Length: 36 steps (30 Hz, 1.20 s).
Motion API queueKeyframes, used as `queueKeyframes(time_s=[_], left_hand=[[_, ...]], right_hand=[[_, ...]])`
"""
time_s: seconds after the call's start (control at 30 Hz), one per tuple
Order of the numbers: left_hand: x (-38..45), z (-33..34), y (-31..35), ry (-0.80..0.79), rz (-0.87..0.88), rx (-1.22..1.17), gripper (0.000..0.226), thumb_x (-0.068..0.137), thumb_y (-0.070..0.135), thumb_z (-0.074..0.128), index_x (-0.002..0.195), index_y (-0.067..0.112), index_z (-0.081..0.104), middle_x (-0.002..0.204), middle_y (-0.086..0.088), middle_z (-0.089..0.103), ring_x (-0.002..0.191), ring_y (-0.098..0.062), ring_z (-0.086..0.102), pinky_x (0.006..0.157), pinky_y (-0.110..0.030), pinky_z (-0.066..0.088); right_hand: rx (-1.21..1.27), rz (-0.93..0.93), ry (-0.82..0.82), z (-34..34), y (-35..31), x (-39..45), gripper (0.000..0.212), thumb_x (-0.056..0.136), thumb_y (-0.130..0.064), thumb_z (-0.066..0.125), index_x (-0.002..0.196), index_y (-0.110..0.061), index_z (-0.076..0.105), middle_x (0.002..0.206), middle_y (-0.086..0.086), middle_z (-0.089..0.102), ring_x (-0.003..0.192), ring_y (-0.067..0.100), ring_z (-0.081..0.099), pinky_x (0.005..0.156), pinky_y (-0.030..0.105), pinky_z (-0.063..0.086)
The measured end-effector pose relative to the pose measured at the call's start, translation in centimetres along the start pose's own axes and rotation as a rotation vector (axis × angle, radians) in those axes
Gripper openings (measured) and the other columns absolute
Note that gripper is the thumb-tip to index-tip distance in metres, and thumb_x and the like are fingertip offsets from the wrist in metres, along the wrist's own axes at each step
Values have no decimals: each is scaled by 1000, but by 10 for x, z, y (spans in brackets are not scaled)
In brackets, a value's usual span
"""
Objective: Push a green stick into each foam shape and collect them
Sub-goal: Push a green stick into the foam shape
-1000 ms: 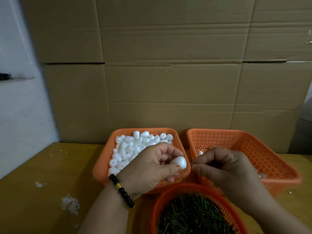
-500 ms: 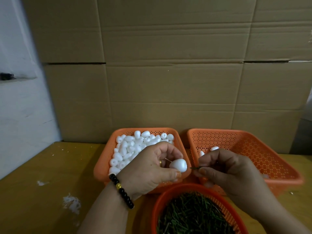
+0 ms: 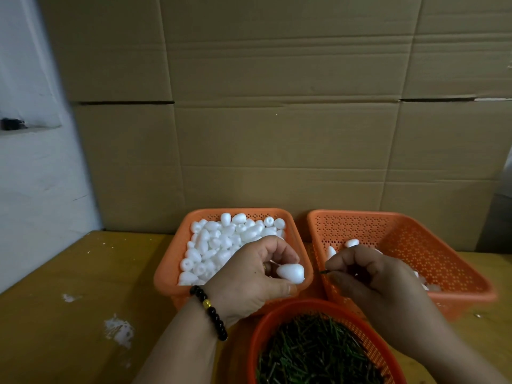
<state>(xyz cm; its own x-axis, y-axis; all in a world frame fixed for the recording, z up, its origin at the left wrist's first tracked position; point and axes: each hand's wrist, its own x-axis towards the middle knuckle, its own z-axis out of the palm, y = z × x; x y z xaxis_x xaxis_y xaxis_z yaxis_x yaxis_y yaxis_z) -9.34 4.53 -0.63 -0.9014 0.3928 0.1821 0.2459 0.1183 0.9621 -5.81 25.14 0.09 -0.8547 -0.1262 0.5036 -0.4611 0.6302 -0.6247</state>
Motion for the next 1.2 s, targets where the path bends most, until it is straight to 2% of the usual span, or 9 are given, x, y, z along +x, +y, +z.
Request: queueKeyframes(time_s=[0.17, 0.23, 0.4, 0.5, 0.7, 0.8, 0.9, 1.03, 1.2], left_hand=[[2, 2, -3, 2, -25, 6, 29, 70, -1, 72, 93, 15, 63, 92, 2, 66, 77, -14, 60, 77, -37, 54], [2, 2, -3, -19, -33, 4, 27, 77, -6, 69, 97, 12, 63, 95, 1, 67, 74, -12, 62, 75, -34, 56], [0, 4, -1, -36, -27, -3, 22, 88, 2, 63, 107, 12, 63, 95, -2, 69, 76, -12, 65, 70, -27, 56], [-1, 5, 2, -45, -21, -49, 22, 91, 6, 61, 113, 9, 58, 94, -5, 67, 74, -14, 65, 67, -27, 56], [-1, 4, 3, -73, -30, -127, 16, 96, 11, 54, 109, 4, 59, 90, -11, 69, 72, -16, 63, 65, -29, 55], [-1, 3, 3, -87, -42, -143, 15, 96, 12, 53, 107, 6, 61, 88, -8, 69, 72, -15, 63, 65, -28, 55], [-1, 4, 2, -93, -48, -147, 14, 95, 12, 55, 105, 7, 63, 89, -9, 70, 73, -15, 64, 64, -27, 55], [-2, 3, 3, -86, -37, -163, 15, 93, 11, 58, 107, 7, 63, 95, -14, 69, 74, -14, 64, 65, -27, 55], [-1, 4, 4, -63, -36, -177, 17, 92, 4, 58, 108, 7, 63, 94, -9, 66, 77, -13, 64, 70, -29, 56]], right_hand=[[58, 12, 3, 3, 5, -1, 34, 79, -7, 75, 75, -40, 68, 74, -21, 68, 69, -2, 63, 56, 5, 43], [48, -8, 16, 2, 5, -1, 34, 78, -7, 75, 73, -39, 67, 72, -22, 68, 67, -3, 63, 56, 4, 43], [63, -24, 38, 2, 3, -1, 33, 78, -8, 75, 72, -40, 67, 71, -19, 68, 63, -1, 62, 52, 5, 42], [79, -14, 41, 2, 3, -1, 33, 79, -11, 74, 81, -43, 66, 70, -18, 68, 61, 0, 62, 50, 7, 42], [74, -41, 60, 0, 2, -1, 29, 80, -18, 72, 87, -45, 64, 70, -14, 68, 59, 5, 62, 51, 16, 47], [45, -75, 73, 0, 2, -1, 28, 80, -18, 73, 88, -44, 64, 71, -17, 68, 62, 2, 63, 51, 10, 43], [22, -96, 67, 1, 2, -2, 23, 79, -16, 73, 77, -38, 67, 71, -22, 66, 64, -2, 62, 53, 5, 41], [-36, -112, 59, 1, 1, -3, 27, 79, -15, 73, 72, -40, 64, 75, -24, 66, 70, -2, 62, 58, 6, 43], [-28, -95, 53, 2, 1, -3, 23, 80, -18, 72, 73, -38, 65, 77, -24, 67, 74, -3, 63, 61, 7, 45]])
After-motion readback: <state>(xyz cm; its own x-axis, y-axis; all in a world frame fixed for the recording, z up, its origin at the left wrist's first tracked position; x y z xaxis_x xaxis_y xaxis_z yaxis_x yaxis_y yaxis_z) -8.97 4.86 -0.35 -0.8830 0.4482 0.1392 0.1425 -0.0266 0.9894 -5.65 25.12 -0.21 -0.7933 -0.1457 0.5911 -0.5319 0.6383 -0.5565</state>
